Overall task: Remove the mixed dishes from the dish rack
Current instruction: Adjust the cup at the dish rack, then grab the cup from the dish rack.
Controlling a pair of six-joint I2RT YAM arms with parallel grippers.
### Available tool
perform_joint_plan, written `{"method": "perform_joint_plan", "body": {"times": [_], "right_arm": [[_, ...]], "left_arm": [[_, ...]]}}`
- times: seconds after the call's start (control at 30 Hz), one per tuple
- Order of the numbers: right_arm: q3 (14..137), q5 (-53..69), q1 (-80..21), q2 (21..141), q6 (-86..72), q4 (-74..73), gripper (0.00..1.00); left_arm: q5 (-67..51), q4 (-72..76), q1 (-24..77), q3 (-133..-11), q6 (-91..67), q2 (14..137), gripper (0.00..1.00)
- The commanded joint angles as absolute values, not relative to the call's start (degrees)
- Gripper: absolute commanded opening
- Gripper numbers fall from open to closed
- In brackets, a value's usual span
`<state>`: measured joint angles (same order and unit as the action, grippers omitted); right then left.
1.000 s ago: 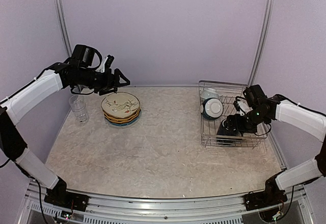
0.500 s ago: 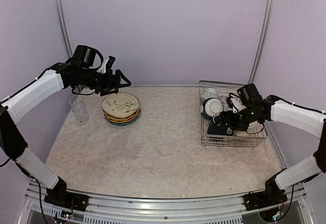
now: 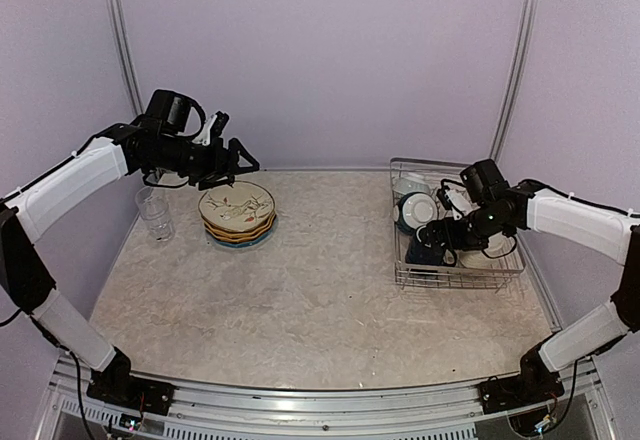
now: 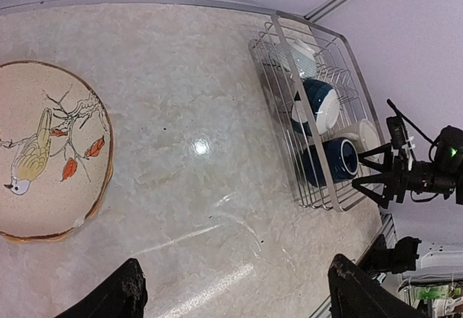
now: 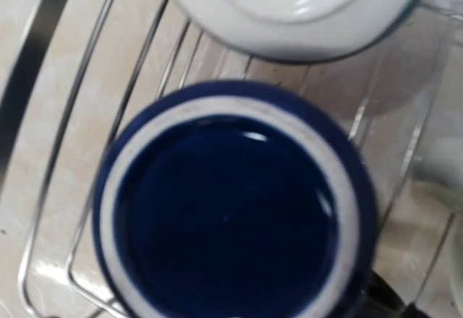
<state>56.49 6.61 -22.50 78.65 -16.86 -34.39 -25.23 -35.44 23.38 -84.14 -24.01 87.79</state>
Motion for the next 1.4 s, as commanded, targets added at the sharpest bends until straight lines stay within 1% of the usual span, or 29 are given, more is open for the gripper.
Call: {"method": "perform_joint_plan", "body": {"times": [0.0,0.2,0.27,0.47,0.63,0.7,0.77,0.87,0.97,1.03,1.13,1.37], "right_arm": [[55.23,11.21,-21.60,80.66,-10.17,-32.41,1.00],[54.31,12.47,-21.51,83.55,-9.76,-30.11,0.99],[53.80,12.15,-21.61,83.85,-10.85,-29.96,0.95],[52.14,11.81,-22.23,81.75,-12.83,-29.32,0.75],[50.34,10.36,-22.23,80.86,-13.05,-28.44,0.48],[49.31,10.91,-22.17,81.02,-13.26,-26.86,0.41],[49.01,11.46,-22.32,81.60,-13.15,-25.59,0.41],[48.72,10.27,-22.79,82.27,-13.54,-24.10,0.50],[48.60,8.59,-23.34,83.37,-14.13,-23.02,0.51],[48.96,6.77,-23.98,84.26,-14.23,-22.86,0.48],[49.28,5.04,-24.97,84.79,-13.96,-22.73,0.39],[50.09,2.75,-25.74,85.80,-11.89,-23.46,0.27]], "left_arm": [[-25.38,-35.85,23.95,-84.83,-23.68,87.94,0.83],[-24.72,-36.12,24.55,-84.94,-23.35,87.88,0.83],[-24.97,-36.12,24.71,-84.99,-23.19,87.99,0.83],[-24.60,-36.39,25.06,-85.12,-23.08,88.18,0.83],[-24.59,-36.54,25.22,-85.29,-23.11,88.54,0.83],[-24.08,-36.61,25.46,-85.21,-22.93,88.78,0.83],[-23.66,-36.64,25.53,-85.18,-22.77,88.81,0.83],[-23.67,-36.73,25.64,-85.32,-22.74,88.92,0.83],[-23.02,-36.78,25.71,-85.20,-22.52,88.94,0.83],[-22.92,-36.83,25.67,-85.26,-22.50,89.07,0.83],[-23.18,-36.83,25.66,-85.34,-22.50,89.38,0.83],[-23.20,-36.78,25.67,-85.42,-22.52,89.77,0.83]]}}
